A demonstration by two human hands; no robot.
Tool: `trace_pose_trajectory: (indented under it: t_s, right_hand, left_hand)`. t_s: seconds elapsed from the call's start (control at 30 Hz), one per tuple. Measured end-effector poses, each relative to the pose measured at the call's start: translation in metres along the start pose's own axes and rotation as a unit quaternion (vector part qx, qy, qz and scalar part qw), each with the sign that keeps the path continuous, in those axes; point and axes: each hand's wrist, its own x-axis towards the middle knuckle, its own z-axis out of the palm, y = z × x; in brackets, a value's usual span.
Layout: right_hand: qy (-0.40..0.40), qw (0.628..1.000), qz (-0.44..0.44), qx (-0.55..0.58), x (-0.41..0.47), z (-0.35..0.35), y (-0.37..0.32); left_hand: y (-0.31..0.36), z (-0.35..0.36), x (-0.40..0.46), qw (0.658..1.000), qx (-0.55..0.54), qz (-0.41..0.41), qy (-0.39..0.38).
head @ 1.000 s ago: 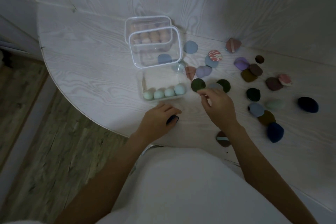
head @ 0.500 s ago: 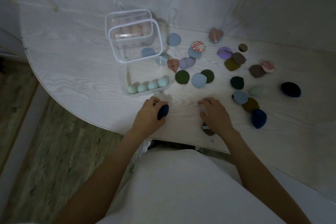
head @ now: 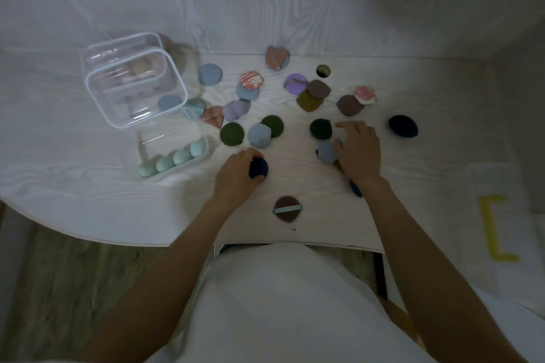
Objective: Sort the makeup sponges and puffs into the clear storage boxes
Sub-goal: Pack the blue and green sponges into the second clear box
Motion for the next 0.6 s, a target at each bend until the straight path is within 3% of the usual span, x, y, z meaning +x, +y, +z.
trace_pose_trajectory:
  t_s: [0.13, 0.2, 0.3, 0.37, 0.43, 0.5, 0.6]
  right_hand:
    - [-0.057, 0.998, -0.009, -0.025, 0.017, 0.005, 0.015]
    - [-0.062, 0.997, -0.035, 0.017, 0.014, 0.009, 0.019]
    - [-0.01, 0.991, -0.05, 0.127, -0.002, -0.001, 0.023]
    - [0.048, 0.989, -0.06, 0.128, -0.025, -0.009, 0.034]
    - [0.067, 0.993, -0.025, 0.096, -0.056, -0.012, 0.044]
    - [0.014, 0.995, 0.067, 0.069, -0.08, -0.009, 0.051]
    - [-0.056, 0.978, 0.16, 0.123, -0.093, -0.001, 0.051]
  left_hand:
    - [0.003, 0.007, 0.003, 1.0, 0.002, -0.007, 0.009]
    - [0.005, 0.009, 0.004, 1.0, 0.005, -0.008, 0.015]
    - [0.008, 0.011, 0.004, 1.0, 0.023, 0.0, 0.021]
    - [0.01, 0.012, 0.003, 0.999, 0.034, 0.025, 0.028]
    - [0.012, 0.015, 0.0, 0.997, 0.031, 0.061, 0.033]
    - [0.014, 0.018, -0.003, 0.996, 0.019, 0.087, 0.031]
    - [0.015, 0.02, -0.004, 0.995, 0.003, 0.098, 0.034]
